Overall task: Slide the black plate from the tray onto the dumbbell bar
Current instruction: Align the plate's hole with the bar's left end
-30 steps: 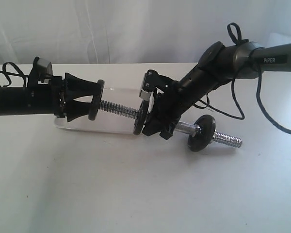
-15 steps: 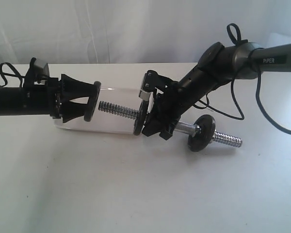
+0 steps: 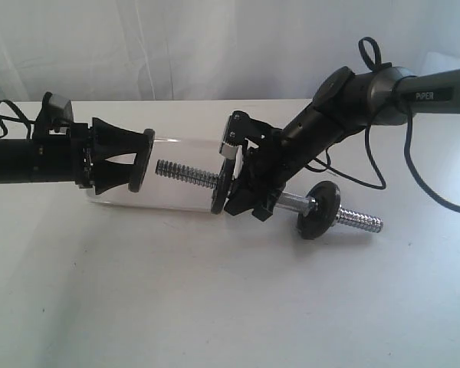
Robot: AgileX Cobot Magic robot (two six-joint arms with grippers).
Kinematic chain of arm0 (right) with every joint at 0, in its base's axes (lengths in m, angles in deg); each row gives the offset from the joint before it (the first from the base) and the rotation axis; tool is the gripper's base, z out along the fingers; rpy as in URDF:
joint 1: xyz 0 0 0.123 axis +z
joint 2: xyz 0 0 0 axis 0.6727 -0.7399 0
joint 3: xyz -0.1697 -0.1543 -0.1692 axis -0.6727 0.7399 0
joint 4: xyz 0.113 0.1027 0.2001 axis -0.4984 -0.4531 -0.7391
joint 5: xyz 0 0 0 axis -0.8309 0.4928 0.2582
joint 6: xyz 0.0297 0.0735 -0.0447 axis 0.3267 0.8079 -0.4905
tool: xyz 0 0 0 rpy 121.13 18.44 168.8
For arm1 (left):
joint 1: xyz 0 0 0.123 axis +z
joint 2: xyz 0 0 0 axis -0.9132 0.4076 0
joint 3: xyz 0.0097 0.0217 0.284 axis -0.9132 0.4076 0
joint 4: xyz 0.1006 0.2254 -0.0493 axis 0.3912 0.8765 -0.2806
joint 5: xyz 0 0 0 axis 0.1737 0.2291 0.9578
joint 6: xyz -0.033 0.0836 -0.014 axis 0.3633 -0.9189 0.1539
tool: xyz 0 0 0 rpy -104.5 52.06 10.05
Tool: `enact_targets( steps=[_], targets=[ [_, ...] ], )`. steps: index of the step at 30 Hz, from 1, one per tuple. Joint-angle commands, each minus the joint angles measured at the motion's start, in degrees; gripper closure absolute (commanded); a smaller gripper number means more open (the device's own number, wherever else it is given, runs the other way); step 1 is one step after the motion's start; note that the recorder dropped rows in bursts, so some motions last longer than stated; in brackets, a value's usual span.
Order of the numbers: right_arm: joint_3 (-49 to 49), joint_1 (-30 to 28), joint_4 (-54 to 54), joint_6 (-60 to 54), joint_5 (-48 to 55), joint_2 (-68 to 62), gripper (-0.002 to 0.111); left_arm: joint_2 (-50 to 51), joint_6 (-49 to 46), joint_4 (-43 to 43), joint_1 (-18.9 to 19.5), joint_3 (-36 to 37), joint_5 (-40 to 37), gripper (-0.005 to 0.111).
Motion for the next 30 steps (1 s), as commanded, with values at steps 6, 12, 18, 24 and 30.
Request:
enact_targets(
  steps=[6,12,18,24,30],
  targets=[
    [-0.62,-0.33,-4.9,-0.32,1.3,2.65,0.108,1.34,-2.19,-6.96,-0.28,-0.01,-5.95,0.107],
    [-0.62,-0.33,-4.99,-0.32,1.3,2.65,0.108,1.48,-2.68,-7.76,-2.56,-0.01,-5.95,0.107],
    [-0.62,-0.33,-4.99,-0.32,1.3,2.65,0.108,1.48,-3.35,-7.95,-4.68,-0.01,-5.95,0.107],
    [-0.62,-0.33,-4.99,-0.32,1.3,2.65,0.108,1.48,-2.96,-6.31,-5.35,-0.01,-5.95,0.107],
    [-0.62,-0.33,-4.99,-0.32,1.3,2.65,0.108,1.48,-1.76,-2.67,-5.35,-0.01,-3.58,0.107]
  ],
)
